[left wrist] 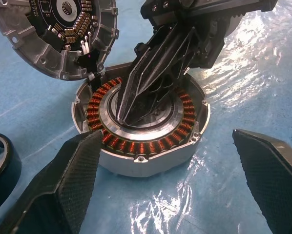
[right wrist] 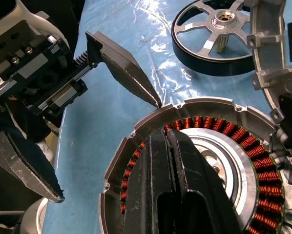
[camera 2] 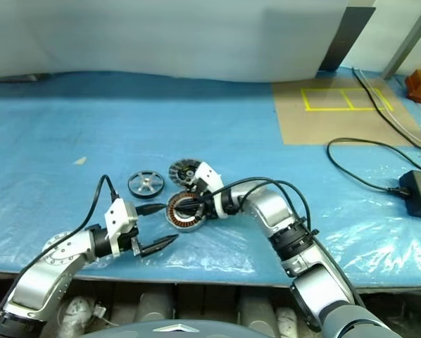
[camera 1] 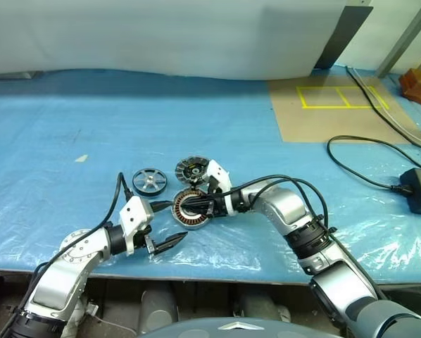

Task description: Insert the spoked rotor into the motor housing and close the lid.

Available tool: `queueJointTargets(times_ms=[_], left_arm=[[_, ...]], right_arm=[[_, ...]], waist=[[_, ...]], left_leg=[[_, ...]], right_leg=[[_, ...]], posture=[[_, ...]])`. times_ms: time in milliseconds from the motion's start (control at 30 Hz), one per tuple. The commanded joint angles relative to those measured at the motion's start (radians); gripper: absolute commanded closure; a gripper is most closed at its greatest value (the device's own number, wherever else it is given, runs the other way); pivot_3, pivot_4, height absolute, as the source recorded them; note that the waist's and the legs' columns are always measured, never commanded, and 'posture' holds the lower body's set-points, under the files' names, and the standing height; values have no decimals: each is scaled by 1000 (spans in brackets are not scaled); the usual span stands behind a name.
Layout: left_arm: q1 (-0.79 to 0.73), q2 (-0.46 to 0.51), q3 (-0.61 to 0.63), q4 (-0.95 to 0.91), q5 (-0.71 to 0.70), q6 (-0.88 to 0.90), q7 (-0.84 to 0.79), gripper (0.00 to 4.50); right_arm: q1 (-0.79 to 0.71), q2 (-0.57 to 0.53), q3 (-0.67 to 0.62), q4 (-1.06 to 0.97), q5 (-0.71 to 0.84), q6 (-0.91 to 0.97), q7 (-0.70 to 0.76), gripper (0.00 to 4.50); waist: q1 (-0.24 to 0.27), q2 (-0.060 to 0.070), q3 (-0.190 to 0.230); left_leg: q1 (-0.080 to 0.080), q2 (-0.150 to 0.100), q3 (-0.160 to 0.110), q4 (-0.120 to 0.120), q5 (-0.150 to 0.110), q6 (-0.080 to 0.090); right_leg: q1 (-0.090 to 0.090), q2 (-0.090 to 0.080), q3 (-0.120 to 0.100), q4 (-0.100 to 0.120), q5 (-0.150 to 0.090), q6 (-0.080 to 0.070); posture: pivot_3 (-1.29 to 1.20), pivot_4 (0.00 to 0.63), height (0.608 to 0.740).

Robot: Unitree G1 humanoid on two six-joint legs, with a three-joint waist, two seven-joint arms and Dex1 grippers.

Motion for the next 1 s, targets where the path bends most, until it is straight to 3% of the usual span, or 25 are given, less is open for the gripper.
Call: queueJointTargets(times_ms=[33,267,533,1000], left_arm=[[2,0,4,-28,-4,-11,3,0],[-9,-2,-2,-21,-4,-13,2,0],[-19,2,9,-12,-7,-16,1,0],[-21,2,17,-5,-9,-16,-2,0]], right_arm=[[-3,15,-78,-33,89,73,18,4473],[-35,55,-202,-46,204,157,5,4473],[-2,-4,-76,-42,100,88,25,4473],[-4,7,-79,15,59,87,-20,4473]], waist=[[1,0,0],[2,0,0],[4,0,0],[6,0,0]], left_leg=[[0,0,0,0,0,0],[-1,0,0,0,0,0],[-1,0,0,0,0,0],[-1,0,0,1,0,0]], right_leg=[[0,0,0,0,0,0],[-1,0,0,0,0,0],[-1,0,-1,0,0,0],[0,0,0,0,0,0]], posture=[[0,150,740],[0,150,740],[0,150,740],[0,150,740]])
